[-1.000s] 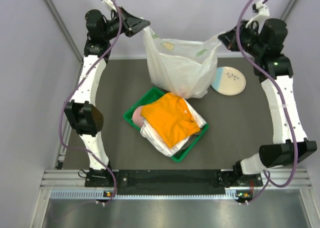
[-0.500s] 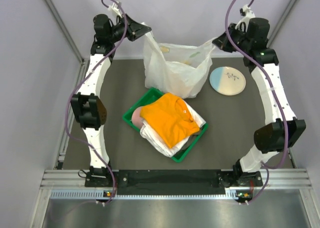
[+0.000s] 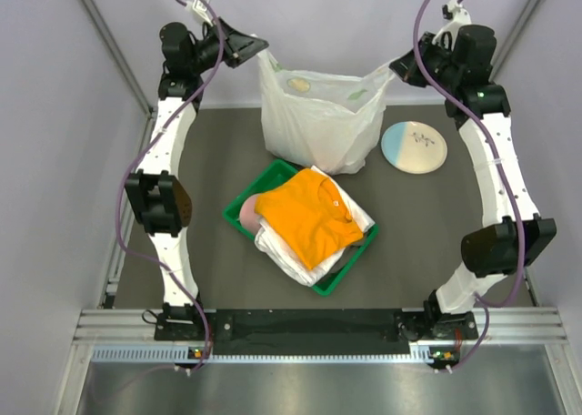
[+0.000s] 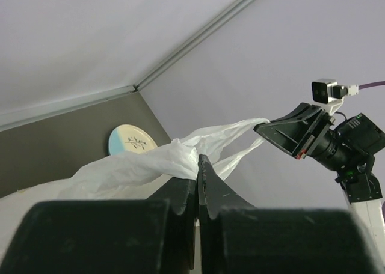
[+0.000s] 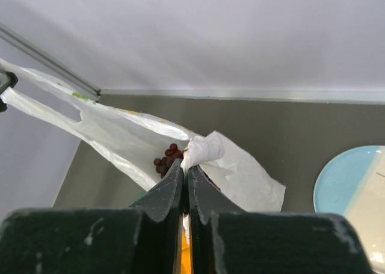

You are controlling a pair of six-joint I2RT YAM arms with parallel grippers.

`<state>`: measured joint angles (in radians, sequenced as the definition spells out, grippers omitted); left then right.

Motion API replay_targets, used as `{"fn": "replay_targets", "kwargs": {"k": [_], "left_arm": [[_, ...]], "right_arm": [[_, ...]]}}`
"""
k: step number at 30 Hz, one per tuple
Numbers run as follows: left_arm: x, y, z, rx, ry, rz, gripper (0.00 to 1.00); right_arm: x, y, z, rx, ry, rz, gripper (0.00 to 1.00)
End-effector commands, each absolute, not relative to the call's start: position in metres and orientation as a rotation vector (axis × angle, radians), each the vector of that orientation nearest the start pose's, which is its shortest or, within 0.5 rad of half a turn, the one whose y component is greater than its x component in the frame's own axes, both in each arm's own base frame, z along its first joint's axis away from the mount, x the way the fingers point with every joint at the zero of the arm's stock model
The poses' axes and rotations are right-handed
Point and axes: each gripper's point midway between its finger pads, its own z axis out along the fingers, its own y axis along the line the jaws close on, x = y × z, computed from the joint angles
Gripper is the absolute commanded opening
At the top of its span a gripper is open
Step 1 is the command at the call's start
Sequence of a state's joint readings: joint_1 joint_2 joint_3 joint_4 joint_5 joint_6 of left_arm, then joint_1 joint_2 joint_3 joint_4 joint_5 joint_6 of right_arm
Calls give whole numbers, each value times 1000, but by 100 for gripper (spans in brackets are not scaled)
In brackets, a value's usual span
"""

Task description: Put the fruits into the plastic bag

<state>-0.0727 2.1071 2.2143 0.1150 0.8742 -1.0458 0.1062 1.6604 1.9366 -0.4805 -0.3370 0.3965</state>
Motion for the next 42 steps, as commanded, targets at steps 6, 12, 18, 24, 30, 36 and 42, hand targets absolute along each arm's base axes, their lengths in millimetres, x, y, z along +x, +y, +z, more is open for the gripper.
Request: {"fn": "replay_targets", "kwargs": {"k": [6, 12, 18, 24, 30, 36, 42], "left_arm": [[536, -193, 401, 44, 1687, -1432, 0], [534, -189, 393, 44, 1728, -1368, 33], [535, -180, 394, 34, 1733, -1258, 99], [531, -171, 400, 32, 1710, -1161, 99], [525, -160, 412, 12, 1663, -1077, 99], [518, -143, 422, -7, 1621, -967, 99], [511, -104, 417, -99, 1619, -779, 99]], "right_arm": [[483, 116, 395, 55, 1839, 632, 3], [481, 116, 399, 53, 1827, 631, 25], [478, 109, 406, 47, 1797, 587, 72], [474, 100, 406, 59, 1788, 527, 87], [467, 90, 412, 78, 1756, 474, 91], [457, 88, 423, 63, 1724, 460, 91], [436, 78, 441, 74, 1637, 419, 91]]}}
